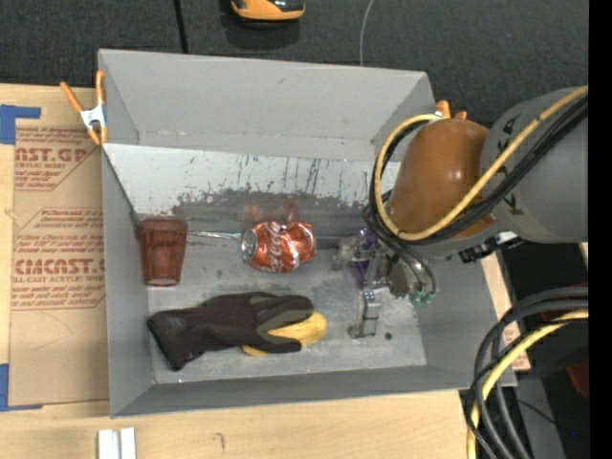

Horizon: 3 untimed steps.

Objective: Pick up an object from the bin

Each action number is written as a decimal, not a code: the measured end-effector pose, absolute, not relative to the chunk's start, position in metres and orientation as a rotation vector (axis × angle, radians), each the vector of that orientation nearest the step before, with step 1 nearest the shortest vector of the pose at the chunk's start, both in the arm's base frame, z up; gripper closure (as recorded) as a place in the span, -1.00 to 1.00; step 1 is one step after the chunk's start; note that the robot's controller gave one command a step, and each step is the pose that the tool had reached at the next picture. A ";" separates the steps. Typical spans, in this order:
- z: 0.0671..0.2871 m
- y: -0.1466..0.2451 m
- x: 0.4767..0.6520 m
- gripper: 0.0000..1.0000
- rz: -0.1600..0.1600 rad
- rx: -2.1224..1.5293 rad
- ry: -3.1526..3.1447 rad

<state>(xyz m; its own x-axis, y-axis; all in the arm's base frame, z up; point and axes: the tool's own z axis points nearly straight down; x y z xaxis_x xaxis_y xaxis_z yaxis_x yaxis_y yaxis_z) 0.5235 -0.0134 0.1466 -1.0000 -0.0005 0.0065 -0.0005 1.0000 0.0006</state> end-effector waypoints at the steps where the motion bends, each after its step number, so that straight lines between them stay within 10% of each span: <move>1: 0.151 -0.014 0.525 -1.00 0.000 0.001 -3.143; 2: 0.095 0.054 0.514 -1.00 -0.002 0.033 -3.145; 3: 0.090 0.078 0.511 -1.00 0.000 0.215 -3.131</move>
Offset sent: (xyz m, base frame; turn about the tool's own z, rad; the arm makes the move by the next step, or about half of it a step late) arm -0.0163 0.0976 -0.0766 -0.0352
